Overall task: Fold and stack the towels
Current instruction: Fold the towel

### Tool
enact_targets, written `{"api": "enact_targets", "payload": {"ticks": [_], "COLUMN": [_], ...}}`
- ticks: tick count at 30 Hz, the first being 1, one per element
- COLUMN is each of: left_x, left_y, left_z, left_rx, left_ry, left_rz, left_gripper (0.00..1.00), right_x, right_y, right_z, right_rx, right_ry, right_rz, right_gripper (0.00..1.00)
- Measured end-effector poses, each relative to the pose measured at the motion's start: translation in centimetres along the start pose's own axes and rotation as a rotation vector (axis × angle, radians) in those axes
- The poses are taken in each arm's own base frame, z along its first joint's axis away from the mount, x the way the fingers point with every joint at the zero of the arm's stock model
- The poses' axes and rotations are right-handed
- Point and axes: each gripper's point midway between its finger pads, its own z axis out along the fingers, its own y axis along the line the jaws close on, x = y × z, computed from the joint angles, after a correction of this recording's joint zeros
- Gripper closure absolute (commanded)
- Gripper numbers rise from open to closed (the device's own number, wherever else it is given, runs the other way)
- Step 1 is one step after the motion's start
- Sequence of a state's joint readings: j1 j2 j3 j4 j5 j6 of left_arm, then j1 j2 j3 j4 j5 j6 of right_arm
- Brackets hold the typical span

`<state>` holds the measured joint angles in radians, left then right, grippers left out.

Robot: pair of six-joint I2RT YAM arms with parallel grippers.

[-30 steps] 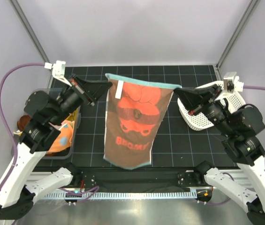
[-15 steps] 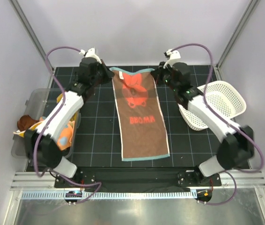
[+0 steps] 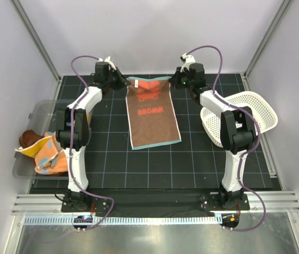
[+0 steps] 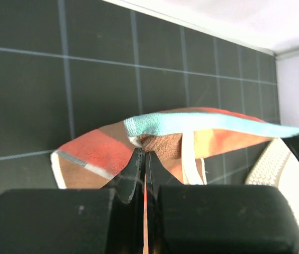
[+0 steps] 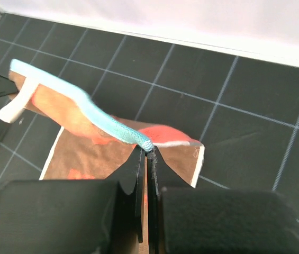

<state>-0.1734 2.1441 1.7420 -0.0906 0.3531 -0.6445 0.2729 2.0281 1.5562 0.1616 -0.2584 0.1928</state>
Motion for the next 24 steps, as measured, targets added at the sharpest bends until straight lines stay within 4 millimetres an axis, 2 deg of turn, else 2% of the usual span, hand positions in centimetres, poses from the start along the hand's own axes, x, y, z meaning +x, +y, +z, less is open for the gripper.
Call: {"api": "enact_targets", "payload": {"ticks": [4,7,10,14,19,24], "left_x": [1.1,2.6,4.3,6.7,10.0,14.0], "left_y": [-0.7,-0.6,-0.6,-0.9,-2.0,-2.6], "left_z": [-1.0,-2.4,-4.1,-6.5,-9.4,-10.9], "left_rx": [0.035,0.037,0.032,0.027,0.030,0.018], "left_ry": [0.011,0.036,0.063,0.089,0.117,0.165], "left_rz": [0.021,0.024,0.017,0.016,0.030,0.049], "left_gripper": [1.00,1.00,1.00,1.00,1.00,1.00], "right_x": [-0.1,1.5,3.8,5.8,6.7,7.3], "right_y": [0.8,0.9,1.0,1.3,2.0,2.7], "right_z": [-0.1,-1.0,-2.7,-5.7,-9.2,-11.0], "right_rx": [-0.046,-0.056,-0.052,-0.038,-0.030,-0.037], "right_ry": [-0.012,0.023,0.075,0.125,0.132,0.133], "right_rz": [-0.014,-0.011,0.001,0.015,0.030,0.056], "right_gripper": [0.99,0.99,0.99,0.99,0.99,0.99]}}
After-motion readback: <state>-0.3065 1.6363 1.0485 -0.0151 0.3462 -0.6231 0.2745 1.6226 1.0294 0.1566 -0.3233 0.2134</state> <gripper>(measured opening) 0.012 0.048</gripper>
